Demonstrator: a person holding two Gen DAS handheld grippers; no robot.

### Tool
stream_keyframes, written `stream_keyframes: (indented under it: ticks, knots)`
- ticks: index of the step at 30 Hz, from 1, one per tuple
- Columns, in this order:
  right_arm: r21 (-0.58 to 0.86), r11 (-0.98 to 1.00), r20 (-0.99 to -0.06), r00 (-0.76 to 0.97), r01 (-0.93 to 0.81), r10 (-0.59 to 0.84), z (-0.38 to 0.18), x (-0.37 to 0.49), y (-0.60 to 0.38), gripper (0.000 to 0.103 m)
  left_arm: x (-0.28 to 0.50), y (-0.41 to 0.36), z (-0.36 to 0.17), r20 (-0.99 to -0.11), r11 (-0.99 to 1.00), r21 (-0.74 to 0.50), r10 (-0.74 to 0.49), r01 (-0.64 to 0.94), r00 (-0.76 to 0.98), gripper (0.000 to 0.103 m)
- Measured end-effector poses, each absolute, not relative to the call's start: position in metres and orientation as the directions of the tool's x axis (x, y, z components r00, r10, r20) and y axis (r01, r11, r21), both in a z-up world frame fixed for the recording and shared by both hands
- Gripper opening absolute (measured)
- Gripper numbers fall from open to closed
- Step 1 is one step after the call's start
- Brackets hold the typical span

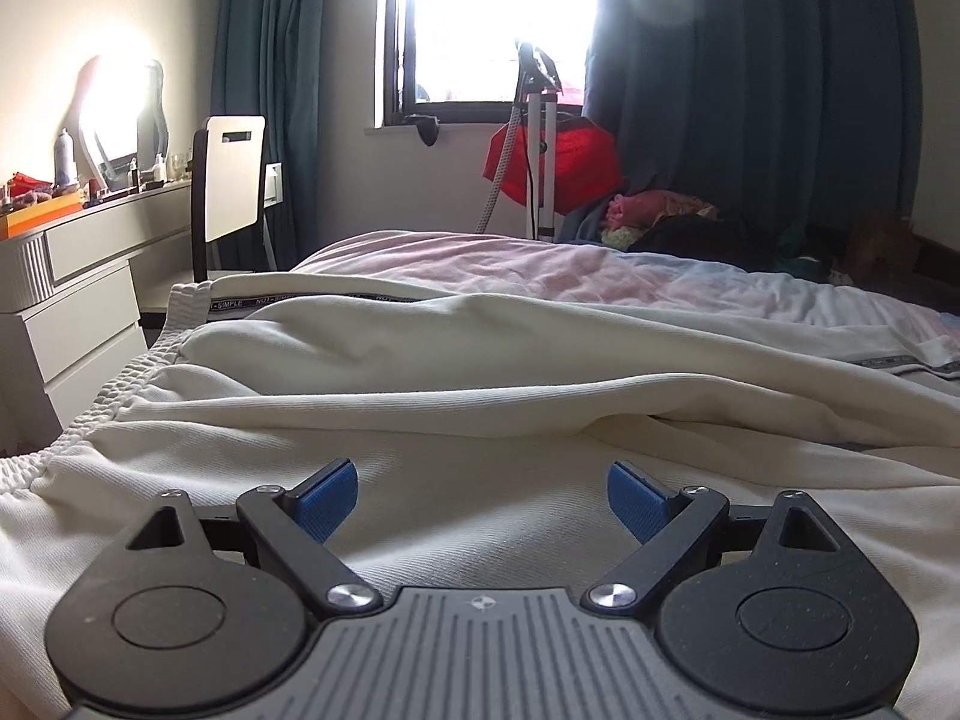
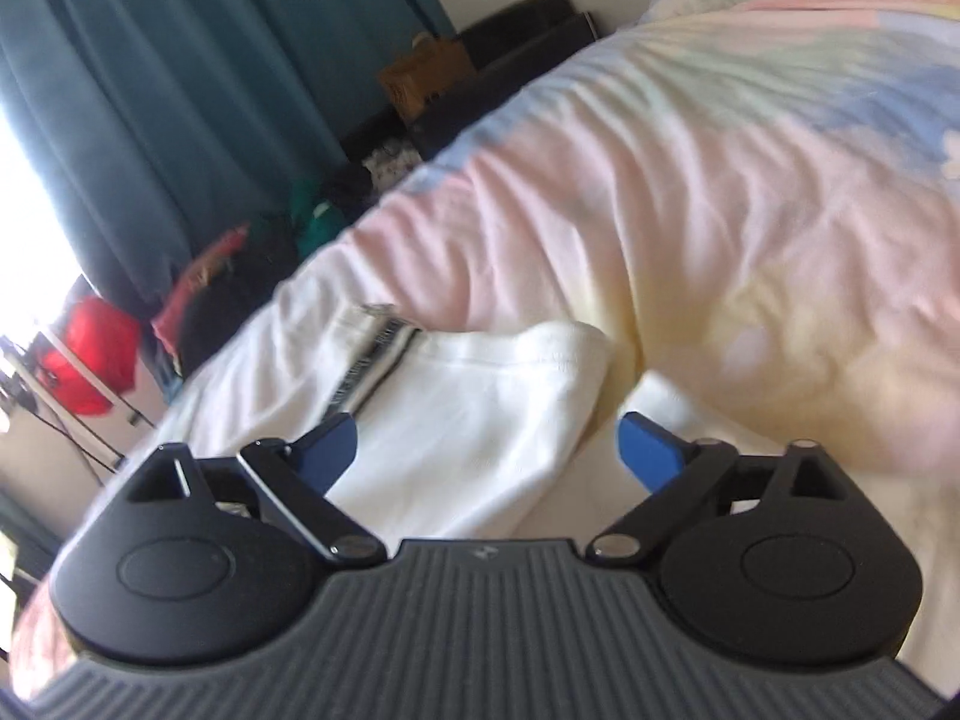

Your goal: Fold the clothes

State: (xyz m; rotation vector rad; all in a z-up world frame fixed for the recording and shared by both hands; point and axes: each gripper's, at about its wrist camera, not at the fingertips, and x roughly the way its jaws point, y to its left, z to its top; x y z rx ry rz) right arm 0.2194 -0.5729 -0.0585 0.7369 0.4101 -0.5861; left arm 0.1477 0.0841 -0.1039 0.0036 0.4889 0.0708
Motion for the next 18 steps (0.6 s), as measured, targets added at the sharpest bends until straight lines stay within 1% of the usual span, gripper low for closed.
stream_keyframes:
  ticks: [2,4,7,12,15,17,18]
  knots:
    - [0.475,0.588,-0.556,0.742,0.654,-0.376,-0.054,0.183,-0.535,0.095,0.147,0.087,-0.105,-0.482,0.997,0.016,0.069,-0.069,0.873,0.092]
    - [0.478,0.579,-0.585,0.731,0.661,-0.352,-0.052,0.152,-0.505,0.095,0.144,0.09,-0.104,-0.491,0.998,-0.01,0.051,-0.064,0.87,0.092]
    - [0.563,0.569,-0.57,0.78,0.6,-0.259,-0.043,0.114,-0.473,0.095,0.134,0.087,-0.097,-0.474,0.999,0.006,0.048,-0.051,0.879,0.092]
    - [0.547,0.628,-0.544,0.805,0.553,-0.236,-0.03,0.084,-0.44,0.095,0.116,0.074,-0.088,-0.47,1.0,0.016,-0.01,0.02,0.883,0.092]
    - [0.553,0.629,-0.549,0.807,0.546,-0.217,-0.033,0.07,-0.424,0.095,0.115,0.056,-0.095,-0.504,0.991,0.069,-0.067,0.117,0.861,0.092]
    - [0.58,0.622,-0.545,0.818,0.526,-0.184,-0.035,0.069,-0.424,0.095,0.12,0.039,-0.102,-0.529,0.976,0.138,-0.073,0.171,0.845,0.092]
    - [0.586,0.621,-0.544,0.821,0.521,-0.175,-0.036,0.07,-0.426,0.095,0.127,0.033,-0.103,-0.537,0.971,0.155,-0.073,0.183,0.84,0.09]
